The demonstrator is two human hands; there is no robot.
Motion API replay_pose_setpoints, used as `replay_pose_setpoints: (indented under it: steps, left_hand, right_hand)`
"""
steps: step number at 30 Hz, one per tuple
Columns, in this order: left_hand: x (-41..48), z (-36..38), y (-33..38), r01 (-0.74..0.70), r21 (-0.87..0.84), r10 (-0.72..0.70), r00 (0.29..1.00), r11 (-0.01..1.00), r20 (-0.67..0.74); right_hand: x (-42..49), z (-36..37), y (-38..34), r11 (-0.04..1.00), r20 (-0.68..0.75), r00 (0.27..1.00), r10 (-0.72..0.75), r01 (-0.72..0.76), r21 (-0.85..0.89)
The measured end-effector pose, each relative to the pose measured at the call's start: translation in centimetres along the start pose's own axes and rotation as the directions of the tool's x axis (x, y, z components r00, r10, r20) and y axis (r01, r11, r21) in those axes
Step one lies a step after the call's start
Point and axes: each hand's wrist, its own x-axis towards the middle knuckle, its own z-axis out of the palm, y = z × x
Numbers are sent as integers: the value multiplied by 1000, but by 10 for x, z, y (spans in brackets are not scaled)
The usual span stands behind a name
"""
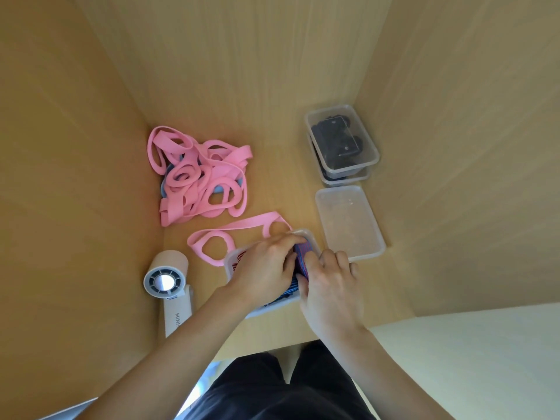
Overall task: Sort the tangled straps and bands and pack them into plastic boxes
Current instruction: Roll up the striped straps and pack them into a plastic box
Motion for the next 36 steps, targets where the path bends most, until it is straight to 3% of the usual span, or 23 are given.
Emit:
replay_pose_setpoints:
  steps: [4,12,15,18,21,25,28,31,33,36]
  left_hand:
    - [-9,2,-2,-28,52,28,1000,998,13]
    - [-13,9,-1,-22,363,44,998,932,-53]
    - [-13,4,0,-21,362,51,996,932,-73]
    - [-18,3,2,-29,350,36,999,936,-13]
    - [-28,3,-1,40,320,-78,991,947,108]
    - [-34,7,-8,25,420,-113,976,907,187]
    - [-33,8,-9,3,468,-110,973,884,202]
    - [-32,7,-10,-7,478,-99,975,878,197]
    - [-30,5,-10,-16,468,-82,979,884,187]
    - [-27,2,-10,-34,443,-50,983,896,177]
  right_hand:
    - [-3,2,3,996,14,999,42,-43,83]
    - [-1,5,5,933,180,978,105,-159,322]
    - [-2,5,5,888,198,972,127,-200,413]
    - [-6,5,11,887,170,981,90,-157,434]
    - [-14,5,19,889,162,986,37,-106,445]
    - [-22,5,27,866,156,987,-20,-61,496]
    - [-19,6,38,779,172,985,-28,-86,621]
    - [0,5,55,655,149,987,59,-151,740]
    - [11,8,64,721,84,987,134,-155,675]
    - [21,17,67,892,97,982,164,-190,411]
